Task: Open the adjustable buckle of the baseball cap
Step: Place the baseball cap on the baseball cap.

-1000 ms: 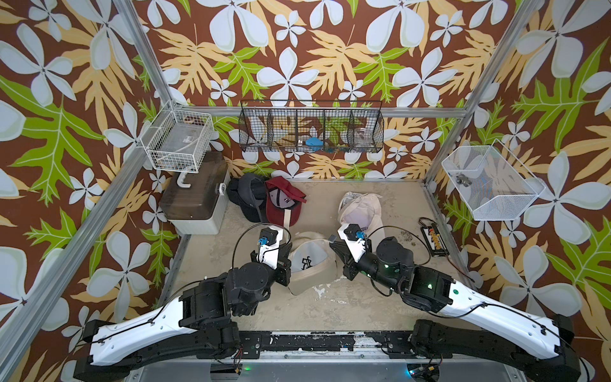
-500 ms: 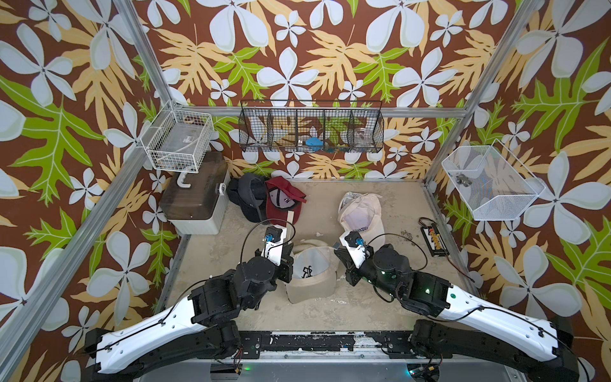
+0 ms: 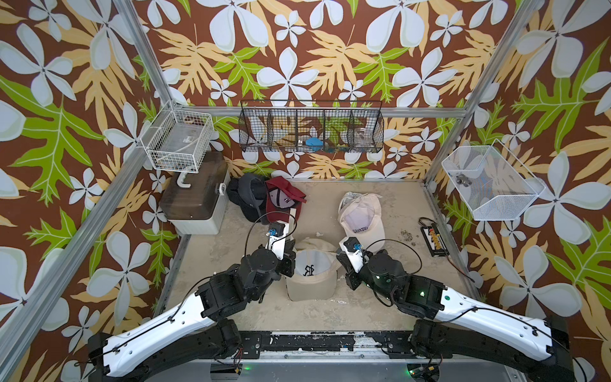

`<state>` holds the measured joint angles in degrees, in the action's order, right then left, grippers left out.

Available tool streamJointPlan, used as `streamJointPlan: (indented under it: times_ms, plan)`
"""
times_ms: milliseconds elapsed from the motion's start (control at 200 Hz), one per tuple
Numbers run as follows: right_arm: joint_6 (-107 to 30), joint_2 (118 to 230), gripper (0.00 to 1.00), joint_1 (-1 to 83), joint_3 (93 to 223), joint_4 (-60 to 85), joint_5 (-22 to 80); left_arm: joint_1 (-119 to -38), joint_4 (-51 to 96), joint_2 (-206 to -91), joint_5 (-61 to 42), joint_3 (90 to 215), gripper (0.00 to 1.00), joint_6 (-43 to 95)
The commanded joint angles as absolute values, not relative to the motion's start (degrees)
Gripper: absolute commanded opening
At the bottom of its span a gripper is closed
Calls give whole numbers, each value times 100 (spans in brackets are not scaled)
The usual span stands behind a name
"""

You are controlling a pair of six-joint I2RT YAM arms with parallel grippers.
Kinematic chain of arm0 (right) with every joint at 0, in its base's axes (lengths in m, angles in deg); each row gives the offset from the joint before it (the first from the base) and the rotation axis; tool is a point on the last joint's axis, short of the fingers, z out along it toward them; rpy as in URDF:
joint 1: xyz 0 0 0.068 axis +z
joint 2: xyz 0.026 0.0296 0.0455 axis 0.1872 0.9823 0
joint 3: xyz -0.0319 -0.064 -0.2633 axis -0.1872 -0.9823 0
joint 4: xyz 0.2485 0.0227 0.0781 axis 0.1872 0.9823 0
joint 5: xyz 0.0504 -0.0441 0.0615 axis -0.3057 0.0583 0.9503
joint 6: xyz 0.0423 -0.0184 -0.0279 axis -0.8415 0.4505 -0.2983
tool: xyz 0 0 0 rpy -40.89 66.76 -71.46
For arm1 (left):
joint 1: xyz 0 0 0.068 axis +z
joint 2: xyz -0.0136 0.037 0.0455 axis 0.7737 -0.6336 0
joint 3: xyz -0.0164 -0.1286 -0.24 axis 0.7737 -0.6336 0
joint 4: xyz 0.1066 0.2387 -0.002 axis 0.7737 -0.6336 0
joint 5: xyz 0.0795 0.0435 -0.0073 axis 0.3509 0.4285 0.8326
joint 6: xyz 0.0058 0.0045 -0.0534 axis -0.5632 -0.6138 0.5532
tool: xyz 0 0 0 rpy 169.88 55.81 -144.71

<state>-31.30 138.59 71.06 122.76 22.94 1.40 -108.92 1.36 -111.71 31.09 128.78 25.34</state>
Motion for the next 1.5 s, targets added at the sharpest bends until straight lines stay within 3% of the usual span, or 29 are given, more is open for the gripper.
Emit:
streamJointPlan:
  times_ms: [0,310,766,1126,1226,1496]
  plan:
    - [-3271,13776,0,7108,12171,2203,13,-10844,353,-11229,2972,12945,0,2486]
    - [-3618,13685,0,6959,12083,2509,-228,-10766,511,-11426,2822,12930,0,2521]
    - [-3809,13623,0,6348,11923,2351,684,-10386,634,-11876,2482,13274,0,2332]
    - [-3833,13157,64,6309,11886,2612,463,-10167,624,-12256,2286,13620,0,2183]
    - [-3872,13030,72,6300,11895,2716,403,-10134,610,-12410,2278,13739,0,2131]
    - [-4028,12568,77,6300,11788,2794,189,-9895,591,-12705,2183,14032,0,1972]
